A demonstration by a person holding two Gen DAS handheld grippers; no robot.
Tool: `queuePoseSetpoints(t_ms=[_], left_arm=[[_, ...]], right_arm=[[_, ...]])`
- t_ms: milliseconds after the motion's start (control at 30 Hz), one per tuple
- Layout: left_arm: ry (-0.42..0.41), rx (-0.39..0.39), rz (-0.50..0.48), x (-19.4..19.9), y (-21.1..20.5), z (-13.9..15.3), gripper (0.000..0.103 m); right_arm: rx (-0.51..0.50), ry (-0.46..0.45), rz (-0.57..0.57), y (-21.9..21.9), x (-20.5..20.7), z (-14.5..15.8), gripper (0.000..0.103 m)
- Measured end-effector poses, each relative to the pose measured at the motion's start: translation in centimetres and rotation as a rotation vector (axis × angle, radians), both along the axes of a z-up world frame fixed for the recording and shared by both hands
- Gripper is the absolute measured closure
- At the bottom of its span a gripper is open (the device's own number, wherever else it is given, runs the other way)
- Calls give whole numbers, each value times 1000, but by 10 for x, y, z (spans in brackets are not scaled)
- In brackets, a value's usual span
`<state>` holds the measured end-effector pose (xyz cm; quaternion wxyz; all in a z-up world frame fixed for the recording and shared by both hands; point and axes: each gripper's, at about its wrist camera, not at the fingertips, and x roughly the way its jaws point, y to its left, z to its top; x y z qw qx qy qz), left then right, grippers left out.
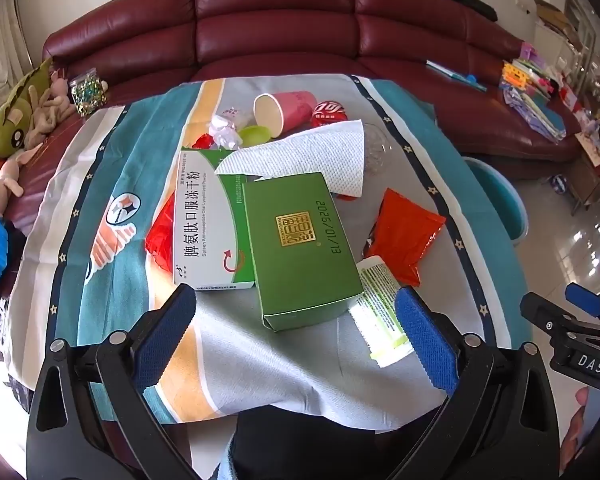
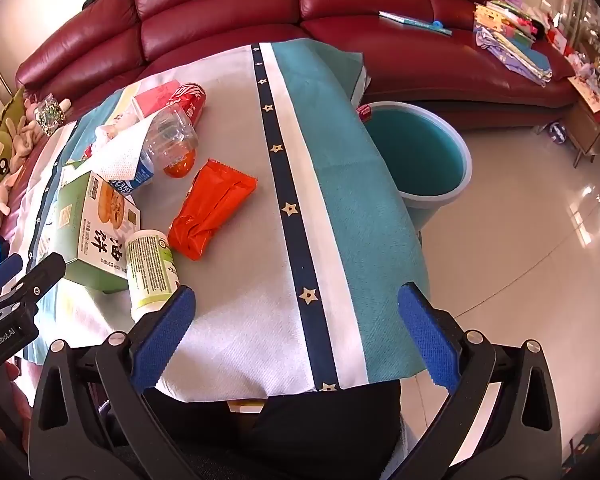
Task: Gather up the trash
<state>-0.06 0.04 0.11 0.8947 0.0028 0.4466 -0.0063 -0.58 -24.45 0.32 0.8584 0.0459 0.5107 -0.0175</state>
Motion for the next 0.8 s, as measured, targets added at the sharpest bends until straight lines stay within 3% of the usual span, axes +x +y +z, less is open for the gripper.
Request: queuePoseSetpoints(t_ms=[800], left_arm=[[23, -19, 23, -1, 10, -5, 3]], right_arm=[[0, 20, -1, 6, 2, -9, 6]])
